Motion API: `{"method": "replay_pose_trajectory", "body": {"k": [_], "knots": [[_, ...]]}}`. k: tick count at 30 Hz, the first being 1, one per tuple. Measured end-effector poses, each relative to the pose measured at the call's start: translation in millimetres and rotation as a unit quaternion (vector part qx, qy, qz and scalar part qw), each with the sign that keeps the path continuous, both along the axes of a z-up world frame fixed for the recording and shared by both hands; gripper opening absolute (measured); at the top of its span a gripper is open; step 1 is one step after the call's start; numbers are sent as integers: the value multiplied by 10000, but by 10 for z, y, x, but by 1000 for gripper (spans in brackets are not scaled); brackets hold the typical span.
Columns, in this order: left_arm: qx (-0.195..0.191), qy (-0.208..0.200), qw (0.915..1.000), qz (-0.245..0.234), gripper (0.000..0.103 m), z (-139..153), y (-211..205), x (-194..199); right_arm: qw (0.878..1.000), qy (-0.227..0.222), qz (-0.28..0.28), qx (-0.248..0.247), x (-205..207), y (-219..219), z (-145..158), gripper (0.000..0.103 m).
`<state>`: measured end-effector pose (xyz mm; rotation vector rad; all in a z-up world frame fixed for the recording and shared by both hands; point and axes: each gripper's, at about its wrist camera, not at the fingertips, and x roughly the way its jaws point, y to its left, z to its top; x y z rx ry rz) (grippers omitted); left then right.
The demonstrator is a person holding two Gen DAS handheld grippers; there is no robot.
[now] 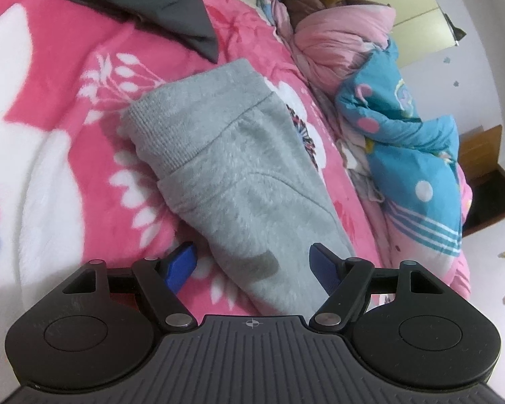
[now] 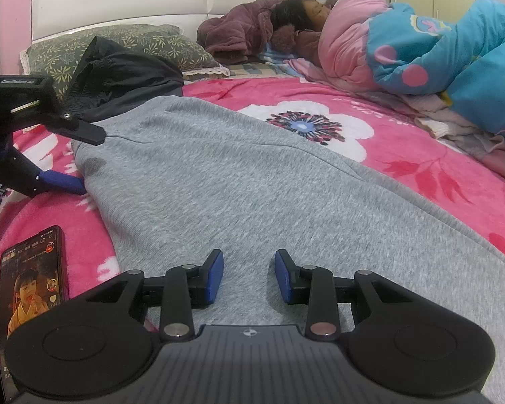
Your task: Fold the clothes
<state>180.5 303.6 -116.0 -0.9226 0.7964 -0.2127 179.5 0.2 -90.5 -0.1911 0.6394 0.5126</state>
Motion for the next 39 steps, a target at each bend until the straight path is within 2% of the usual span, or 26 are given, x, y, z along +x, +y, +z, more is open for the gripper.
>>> {"method": "replay_pose_trajectory", "body": {"k": [7,14,18,21,24,25,28,30,33,35,39], "knots": [[175,-23,9997,182,74,-3,-61,47,10000,-11,7,8,-9,-4,-3,36],[120,-52,9987,490,73,-37,-63,104,10000,0,7,18,-5,-6,1,36],[277,-99,9977,607,72,-31,-120,143,10000,-1,12,18,-9,-5,4,36],[469,-127,9964,694,65,-26,-165,150,10000,0,11,28,-7,-6,6,36],[640,-89,9943,853,45,-36,-182,150,10000,3,11,39,-5,-7,7,36],[694,-75,9934,909,34,-40,-183,146,10000,4,11,43,-4,-8,7,36],[773,-132,9921,979,19,-26,-191,126,10000,13,1,74,-5,-12,9,36],[953,-339,9900,981,13,47,-255,103,9999,21,-24,127,-9,-25,17,36],[1318,-919,9825,937,10,260,-412,35,9993,134,-68,334,19,-88,53,38],[1592,-1394,9735,866,10,452,-555,-40,9973,316,-169,634,50,-214,131,44],[2103,-2097,9532,566,9,830,-1004,-183,9896,509,-484,1252,19,-625,353,44]]}}
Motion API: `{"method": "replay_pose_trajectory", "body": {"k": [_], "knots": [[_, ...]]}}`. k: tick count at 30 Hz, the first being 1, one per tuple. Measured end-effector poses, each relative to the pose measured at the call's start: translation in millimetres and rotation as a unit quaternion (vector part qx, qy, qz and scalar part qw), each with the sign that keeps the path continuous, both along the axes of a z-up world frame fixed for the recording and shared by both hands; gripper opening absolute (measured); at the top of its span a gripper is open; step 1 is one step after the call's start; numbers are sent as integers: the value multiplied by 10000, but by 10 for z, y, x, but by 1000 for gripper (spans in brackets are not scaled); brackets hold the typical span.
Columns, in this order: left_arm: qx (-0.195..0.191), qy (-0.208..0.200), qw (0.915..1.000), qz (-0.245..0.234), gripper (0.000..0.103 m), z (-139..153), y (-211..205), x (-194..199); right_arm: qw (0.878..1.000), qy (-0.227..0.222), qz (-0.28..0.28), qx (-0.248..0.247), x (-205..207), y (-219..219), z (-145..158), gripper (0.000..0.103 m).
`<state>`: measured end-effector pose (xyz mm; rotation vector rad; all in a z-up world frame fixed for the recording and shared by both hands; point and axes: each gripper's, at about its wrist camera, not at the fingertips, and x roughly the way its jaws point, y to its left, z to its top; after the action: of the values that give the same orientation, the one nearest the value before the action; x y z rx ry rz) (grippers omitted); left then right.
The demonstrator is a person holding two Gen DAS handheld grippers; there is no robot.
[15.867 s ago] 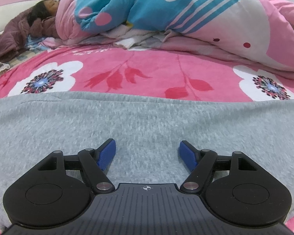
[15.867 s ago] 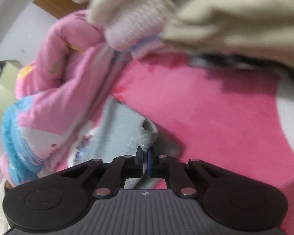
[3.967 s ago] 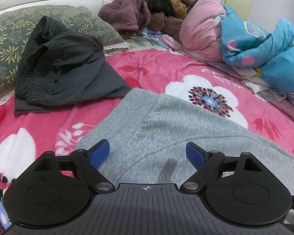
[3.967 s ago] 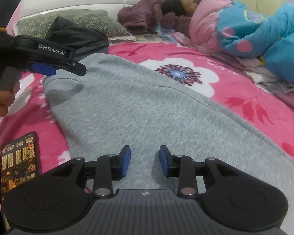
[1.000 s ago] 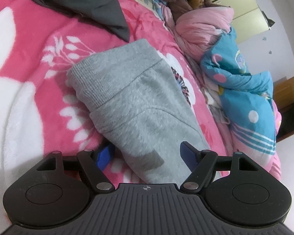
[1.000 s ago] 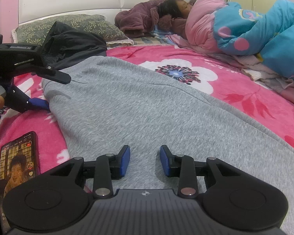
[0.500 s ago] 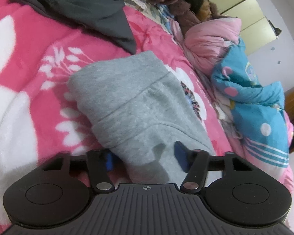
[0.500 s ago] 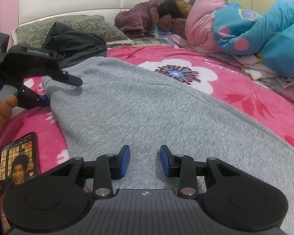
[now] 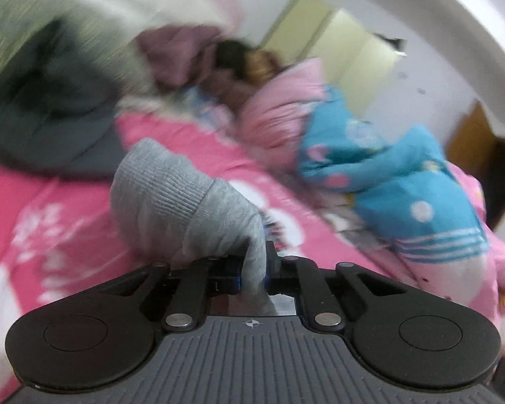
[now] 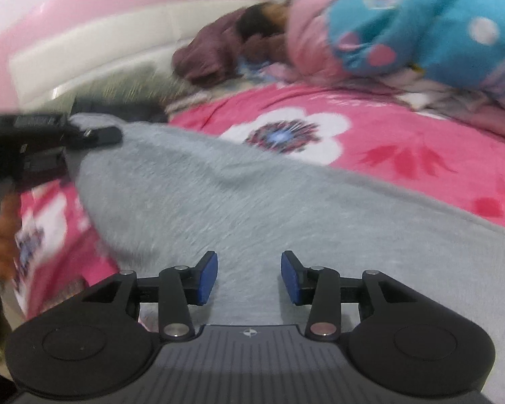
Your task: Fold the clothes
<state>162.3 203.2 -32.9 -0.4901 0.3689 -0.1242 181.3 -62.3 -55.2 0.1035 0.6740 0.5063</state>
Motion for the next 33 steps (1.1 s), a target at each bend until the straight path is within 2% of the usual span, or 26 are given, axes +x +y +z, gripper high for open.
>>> {"method": "replay_pose_trajectory", "body": {"k": [4,9,13,15,18,22,24,25,26,30,33], "knots": [[791,-400,9951,-445,9,308,-634,-138,9979,64,-415,502,-206,-686,210,45],[1582,-596,9790,-1137,9,513,-1545,-210,9884,133,-1062,1079,-568,-1577,319,45],[2071,-430,9605,-1806,9,438,-2352,-210,9779,34,-1547,1404,-929,-2161,319,46],[2244,-298,9513,-2094,9,295,-2684,-248,9722,-4,-1792,1510,-1080,-2404,291,47],[2640,-10,9333,-2434,9,-105,-3191,-301,9594,139,-2205,1754,-1243,-2782,123,48],[3683,10,8913,-2642,15,-727,-3569,-516,9327,600,-2678,2342,-1332,-3234,-201,48],[3991,-130,8788,-2613,15,-852,-3604,-612,9216,703,-2691,2706,-1336,-3367,-322,48],[4069,-212,8754,-2602,16,-856,-3592,-641,9194,704,-2645,2825,-1318,-3383,-359,48],[4060,-207,8754,-2615,16,-844,-3573,-636,9170,705,-2597,2943,-1298,-3397,-396,48],[3871,-121,8807,-2729,18,-806,-3556,-545,9083,829,-2344,3365,-1094,-3337,-485,49],[3957,-207,8737,-2822,19,-791,-3535,-612,9032,969,-2241,3531,-968,-3263,-519,50]]}}
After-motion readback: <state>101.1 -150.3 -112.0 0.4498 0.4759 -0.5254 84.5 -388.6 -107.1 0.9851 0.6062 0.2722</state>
